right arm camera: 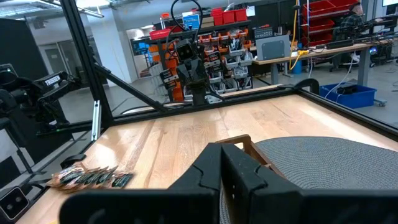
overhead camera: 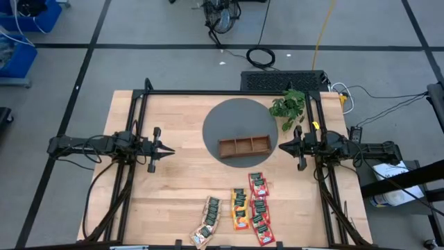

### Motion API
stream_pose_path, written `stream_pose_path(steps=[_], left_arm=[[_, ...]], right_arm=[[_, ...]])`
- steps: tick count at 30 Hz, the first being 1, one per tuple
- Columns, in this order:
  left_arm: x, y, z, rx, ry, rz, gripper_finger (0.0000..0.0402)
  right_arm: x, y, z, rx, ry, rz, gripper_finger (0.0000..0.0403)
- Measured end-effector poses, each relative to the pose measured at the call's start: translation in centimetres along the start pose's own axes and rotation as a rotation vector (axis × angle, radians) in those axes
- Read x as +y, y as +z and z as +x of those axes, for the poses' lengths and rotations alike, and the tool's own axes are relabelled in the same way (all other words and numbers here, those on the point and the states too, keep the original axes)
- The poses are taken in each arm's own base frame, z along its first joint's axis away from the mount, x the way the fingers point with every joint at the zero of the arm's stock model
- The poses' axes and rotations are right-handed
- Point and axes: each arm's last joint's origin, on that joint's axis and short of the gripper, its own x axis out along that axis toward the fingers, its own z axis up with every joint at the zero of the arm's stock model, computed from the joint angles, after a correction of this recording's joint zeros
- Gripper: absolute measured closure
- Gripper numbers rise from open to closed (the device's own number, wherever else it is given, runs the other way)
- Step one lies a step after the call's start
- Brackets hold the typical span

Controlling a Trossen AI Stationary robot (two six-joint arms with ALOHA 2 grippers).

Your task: Pick & Place Tea

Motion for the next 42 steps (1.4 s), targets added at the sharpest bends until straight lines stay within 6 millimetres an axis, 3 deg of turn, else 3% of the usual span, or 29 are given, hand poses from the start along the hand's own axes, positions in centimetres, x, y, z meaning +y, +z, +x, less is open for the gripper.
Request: stream_pose_path(steps=[22,31,42], left_arm=[[0.0,0.0,0.0,-0.004,0.001,0.005,0.0366],[0.2,0.8,0.0,-0.083,0.017,0.022,0.0366],[0.3,2.6,-0.4,-0.273,-0.037,-0.238,0.0366]], right_arm=[[0.0,0.0,0.0,0.000,-0.001,0.000,0.0403],[0.0,0.3,0.0,-0.034,0.001,0.002,0.0403],[0.1,0.5,0.0,-0.047,0.005,0.047,0.0403]])
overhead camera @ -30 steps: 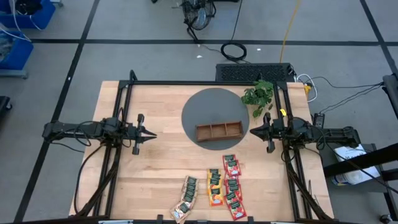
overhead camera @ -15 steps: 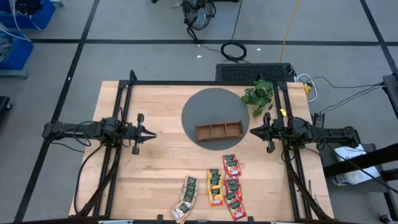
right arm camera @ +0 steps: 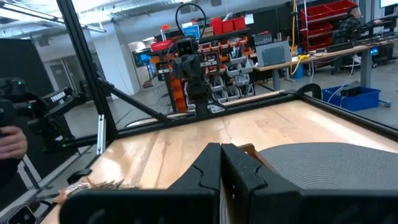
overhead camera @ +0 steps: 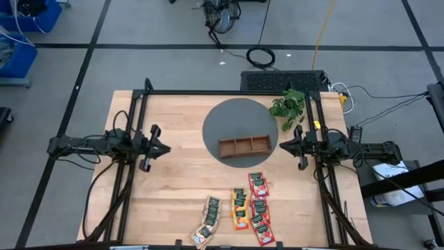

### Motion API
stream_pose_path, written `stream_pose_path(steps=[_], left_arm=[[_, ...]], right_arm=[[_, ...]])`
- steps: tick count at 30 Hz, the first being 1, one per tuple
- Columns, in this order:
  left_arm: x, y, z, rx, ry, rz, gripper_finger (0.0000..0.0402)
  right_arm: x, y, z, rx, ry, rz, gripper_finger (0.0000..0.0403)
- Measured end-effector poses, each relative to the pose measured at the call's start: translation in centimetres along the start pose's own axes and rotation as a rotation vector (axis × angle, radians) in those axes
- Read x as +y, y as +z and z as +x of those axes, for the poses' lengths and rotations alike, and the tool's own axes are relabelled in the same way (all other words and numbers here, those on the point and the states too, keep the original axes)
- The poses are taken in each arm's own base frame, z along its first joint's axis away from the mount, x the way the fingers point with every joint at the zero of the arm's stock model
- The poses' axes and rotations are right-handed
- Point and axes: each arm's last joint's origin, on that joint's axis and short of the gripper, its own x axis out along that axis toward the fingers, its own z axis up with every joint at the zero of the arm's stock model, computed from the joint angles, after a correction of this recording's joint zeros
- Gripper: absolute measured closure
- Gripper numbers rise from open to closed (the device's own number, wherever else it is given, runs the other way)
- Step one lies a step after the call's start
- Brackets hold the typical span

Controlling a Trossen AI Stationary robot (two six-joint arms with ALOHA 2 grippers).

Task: Pick & Place Tea
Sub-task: Put the red tea bag into the right section of the wooden organizer

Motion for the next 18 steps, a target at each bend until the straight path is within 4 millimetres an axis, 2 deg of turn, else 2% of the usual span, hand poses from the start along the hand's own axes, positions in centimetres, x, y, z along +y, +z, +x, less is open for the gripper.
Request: stream_pose_path(steps=[4,7,10,15,18], left_arm=[[0.3,-0.3,0.1,0.026,0.079,-0.098,0.0366],[0.5,0.0,0.3,-0.020,0.157,-0.175,0.0366],[0.4,-0.3,0.8,0.027,0.150,-0.249,0.0367],[-0.7,-0.8,2.9,0.047,0.140,-0.245,0.0396],[-1.7,0.2,5.6,0.064,0.145,-0.210,0.0396]], right_arm=[[0.0,-0.1,0.0,0.008,-0.001,0.000,0.0403],[0.0,0.2,0.0,-0.020,0.000,0.001,0.0403],[0.0,0.3,0.0,-0.032,-0.005,-0.043,0.0403],[-0.1,0.2,0.1,-0.029,-0.047,-0.051,0.0403],[-0.1,0.1,0.2,-0.018,-0.049,-0.057,0.0403]])
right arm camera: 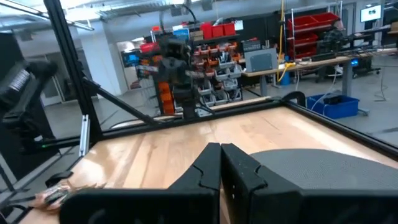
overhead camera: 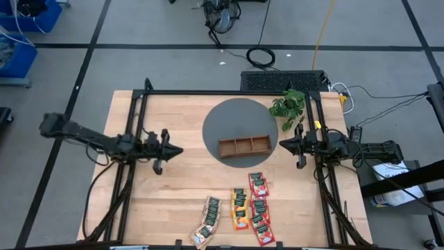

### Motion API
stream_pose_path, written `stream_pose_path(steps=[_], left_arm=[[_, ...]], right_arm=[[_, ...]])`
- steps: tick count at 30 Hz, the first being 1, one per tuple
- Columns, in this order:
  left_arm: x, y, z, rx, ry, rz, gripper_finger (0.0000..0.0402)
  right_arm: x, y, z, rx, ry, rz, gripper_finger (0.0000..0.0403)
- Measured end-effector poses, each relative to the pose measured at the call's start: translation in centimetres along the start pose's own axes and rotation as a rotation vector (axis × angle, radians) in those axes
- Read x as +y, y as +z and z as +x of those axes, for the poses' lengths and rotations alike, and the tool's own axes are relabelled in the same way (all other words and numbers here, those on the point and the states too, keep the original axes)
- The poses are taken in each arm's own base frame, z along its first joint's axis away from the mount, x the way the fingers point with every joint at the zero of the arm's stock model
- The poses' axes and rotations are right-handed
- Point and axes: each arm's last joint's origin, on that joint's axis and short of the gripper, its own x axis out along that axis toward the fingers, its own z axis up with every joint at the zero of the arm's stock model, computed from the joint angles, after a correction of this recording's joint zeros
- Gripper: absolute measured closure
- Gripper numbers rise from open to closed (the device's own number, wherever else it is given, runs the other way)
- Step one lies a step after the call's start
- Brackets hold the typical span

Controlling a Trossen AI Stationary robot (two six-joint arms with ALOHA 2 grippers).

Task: Pick & Place Tea
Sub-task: Put the red tea bag into the right section of the wooden organizer

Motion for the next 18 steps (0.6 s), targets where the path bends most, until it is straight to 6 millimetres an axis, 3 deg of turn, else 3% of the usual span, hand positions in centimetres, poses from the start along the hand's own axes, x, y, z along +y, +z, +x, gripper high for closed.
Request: stream_pose_path(steps=[3,9,14,18], left_arm=[[-1.9,0.2,3.7,0.102,0.093,0.037,0.0398],[-6.1,-1.5,11.2,0.219,0.182,0.253,0.0398],[-7.2,-1.8,15.5,0.211,0.194,0.206,0.0399],[-8.7,-3.3,18.3,0.316,0.053,0.253,0.0399]], right_arm=[[0.0,0.1,0.0,-0.011,-0.007,-0.037,0.0403],[0.0,-0.3,0.0,0.027,-0.003,-0.060,0.0403],[0.1,-0.7,0.0,0.078,0.071,-0.094,0.0403],[0.3,-0.5,0.2,0.076,0.128,-0.101,0.0403]])
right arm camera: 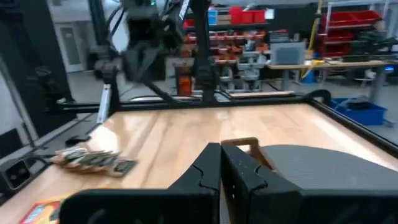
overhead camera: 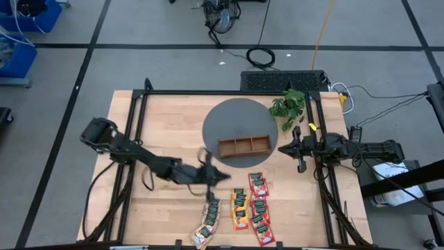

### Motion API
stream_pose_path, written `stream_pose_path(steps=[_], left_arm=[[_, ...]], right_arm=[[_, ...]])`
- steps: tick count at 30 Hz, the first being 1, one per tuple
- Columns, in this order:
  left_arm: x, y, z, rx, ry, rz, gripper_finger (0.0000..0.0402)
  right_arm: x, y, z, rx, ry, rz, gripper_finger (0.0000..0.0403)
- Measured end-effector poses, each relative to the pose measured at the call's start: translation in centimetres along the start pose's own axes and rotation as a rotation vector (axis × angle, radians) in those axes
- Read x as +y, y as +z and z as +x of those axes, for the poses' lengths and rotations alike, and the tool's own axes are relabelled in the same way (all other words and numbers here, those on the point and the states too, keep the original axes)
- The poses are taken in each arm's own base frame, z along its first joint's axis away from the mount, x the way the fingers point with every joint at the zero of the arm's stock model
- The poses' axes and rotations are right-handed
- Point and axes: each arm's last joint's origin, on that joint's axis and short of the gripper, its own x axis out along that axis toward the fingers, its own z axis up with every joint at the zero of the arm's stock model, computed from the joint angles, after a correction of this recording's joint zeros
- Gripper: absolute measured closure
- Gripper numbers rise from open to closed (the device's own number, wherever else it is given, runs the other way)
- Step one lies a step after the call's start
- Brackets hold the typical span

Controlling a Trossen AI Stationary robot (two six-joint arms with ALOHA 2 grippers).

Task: Pick & Place Tea
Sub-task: Put the red tea bag into the right section of the wooden organizer

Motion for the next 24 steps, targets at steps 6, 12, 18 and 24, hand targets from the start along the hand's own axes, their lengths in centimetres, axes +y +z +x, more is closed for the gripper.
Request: stream_pose_path(steps=[6,12,18,24], left_arm=[[-1.5,1.5,2.5,0.063,-0.026,0.036,0.0393],[-2.6,1.6,3.4,0.074,-0.106,0.055,0.0398],[-3.3,1.4,5.3,0.074,-0.138,0.017,0.0388],[-4.9,1.0,8.5,0.140,-0.227,0.077,0.0394]], right_arm=[[1.8,0.5,0.8,0.122,0.190,0.068,0.0403],[5.7,2.8,2.2,0.331,0.242,0.065,0.0403],[11.7,3.9,3.6,0.578,0.188,-0.052,0.0403],[14.7,1.7,4.0,0.717,0.078,-0.065,0.0403]])
